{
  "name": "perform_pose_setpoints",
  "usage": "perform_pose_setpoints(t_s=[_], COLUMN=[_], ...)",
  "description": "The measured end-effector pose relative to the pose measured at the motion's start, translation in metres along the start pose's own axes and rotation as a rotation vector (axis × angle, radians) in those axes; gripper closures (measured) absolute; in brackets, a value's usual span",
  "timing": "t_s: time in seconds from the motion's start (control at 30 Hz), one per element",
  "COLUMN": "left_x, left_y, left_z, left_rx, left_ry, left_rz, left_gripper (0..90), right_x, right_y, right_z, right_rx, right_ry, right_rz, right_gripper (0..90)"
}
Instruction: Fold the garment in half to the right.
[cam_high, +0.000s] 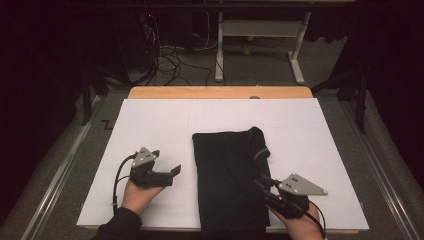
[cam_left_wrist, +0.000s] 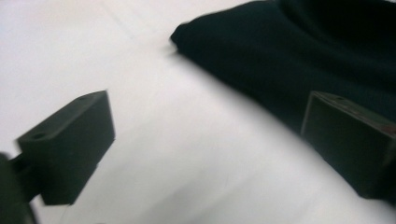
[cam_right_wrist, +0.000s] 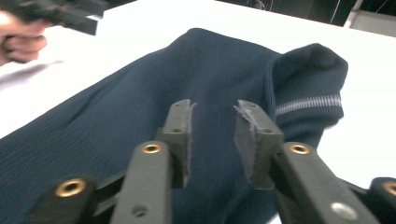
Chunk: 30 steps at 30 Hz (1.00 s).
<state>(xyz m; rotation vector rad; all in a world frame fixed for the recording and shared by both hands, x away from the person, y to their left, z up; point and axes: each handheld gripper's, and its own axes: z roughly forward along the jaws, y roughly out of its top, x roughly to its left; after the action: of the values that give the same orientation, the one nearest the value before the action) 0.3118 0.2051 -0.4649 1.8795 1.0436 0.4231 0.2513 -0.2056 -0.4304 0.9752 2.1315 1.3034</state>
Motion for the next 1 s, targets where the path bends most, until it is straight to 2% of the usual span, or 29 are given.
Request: perform_pose_setpoints(t_s=[0.1,0.13,0.17,0.23,0.27,0.3,0.33,0.4,0.5,0.73,0.77,0.8,0.9,1.0], left_x=[0.005,0.006,0.008,0.010,0.010,0.010,0.010,0.009,0.009,0.009,0.010,0.010,0.012,0.012], left_y=[-0.010,-0.012,-0.014,-0.016,-0.016,-0.016,-0.017,-0.018,-0.019,-0.020,-0.020,-0.020,-0.021,-0.021], left_z=[-0.010,-0.013,-0.016,-0.019,-0.020,-0.021,-0.022,-0.022,-0.022,-0.020,-0.019,-0.018,-0.017,-0.019], left_rx=[0.001,-0.004,-0.011,-0.025,-0.031,-0.034,-0.038,-0.041,-0.048,-0.052,-0.047,-0.044,-0.034,-0.033], left_ry=[0.005,-0.002,-0.005,0.001,0.002,0.001,-0.001,-0.007,-0.012,-0.014,-0.018,-0.022,-0.020,-0.017], left_rz=[-0.013,-0.022,-0.033,-0.035,-0.034,-0.032,-0.029,-0.030,-0.034,-0.033,-0.034,-0.035,-0.028,-0.021], left_gripper=[0.0,0.0,0.0,0.0,0.0,0.0,0.0,0.0,0.0,0.0,0.0,0.0,0.0,0.0], right_x=[-0.004,-0.009,-0.009,-0.015,-0.019,-0.029,-0.029,-0.040,-0.059,-0.078,-0.083,-0.083,-0.089,-0.093], right_y=[0.016,0.025,0.025,0.029,0.030,0.027,0.027,0.022,0.008,-0.016,-0.024,-0.024,-0.032,-0.040], right_z=[0.026,0.045,0.045,0.062,0.069,0.078,0.078,0.081,0.075,0.054,0.045,0.045,0.030,0.014], right_rx=[0.040,0.082,0.082,0.135,0.158,0.194,0.194,0.210,0.213,0.199,0.191,0.191,0.168,0.122], right_ry=[-0.013,-0.043,-0.043,-0.072,-0.099,-0.138,-0.138,-0.177,-0.225,-0.263,-0.260,-0.260,-0.251,-0.232], right_rz=[-0.004,0.010,0.010,0.019,0.019,0.035,0.035,0.052,0.088,0.143,0.155,0.155,0.156,0.165], right_gripper=[83.0,89.3,89.3,90.0,90.0,90.0,90.0,90.0,90.0,89.7,87.7,87.7,83.8,77.0])
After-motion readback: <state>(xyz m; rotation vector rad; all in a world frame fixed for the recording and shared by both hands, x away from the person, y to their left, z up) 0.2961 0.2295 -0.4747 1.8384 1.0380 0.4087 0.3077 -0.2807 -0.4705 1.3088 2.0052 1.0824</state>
